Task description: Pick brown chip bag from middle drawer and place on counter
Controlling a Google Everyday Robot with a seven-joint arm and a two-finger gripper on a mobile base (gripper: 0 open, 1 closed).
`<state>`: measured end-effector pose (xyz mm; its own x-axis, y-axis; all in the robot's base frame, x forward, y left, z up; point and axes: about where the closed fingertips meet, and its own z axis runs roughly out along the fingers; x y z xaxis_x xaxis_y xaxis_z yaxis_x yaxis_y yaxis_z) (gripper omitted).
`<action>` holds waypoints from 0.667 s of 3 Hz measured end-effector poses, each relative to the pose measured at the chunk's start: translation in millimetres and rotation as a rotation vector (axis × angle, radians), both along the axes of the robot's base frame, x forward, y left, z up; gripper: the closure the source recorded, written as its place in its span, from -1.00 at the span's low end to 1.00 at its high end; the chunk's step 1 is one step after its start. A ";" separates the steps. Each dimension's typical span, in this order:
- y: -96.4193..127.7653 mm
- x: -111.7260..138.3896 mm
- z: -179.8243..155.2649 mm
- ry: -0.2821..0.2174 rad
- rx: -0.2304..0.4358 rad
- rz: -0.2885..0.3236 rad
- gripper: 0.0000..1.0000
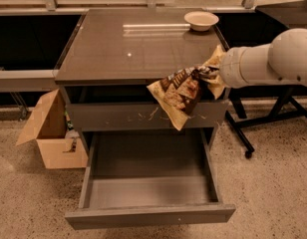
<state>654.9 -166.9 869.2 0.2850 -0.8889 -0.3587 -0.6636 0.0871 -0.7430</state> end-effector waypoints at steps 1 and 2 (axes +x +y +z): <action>0.2 31.7 25.1 -0.080 0.012 0.018 1.00; -7.2 60.4 59.1 -0.185 0.023 0.008 1.00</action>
Offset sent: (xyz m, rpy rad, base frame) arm 0.0931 -0.0214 0.1042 0.0338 -0.3187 -0.0132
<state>715.3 -174.1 928.3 0.3551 -0.8786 -0.3193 -0.5164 0.1004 -0.8504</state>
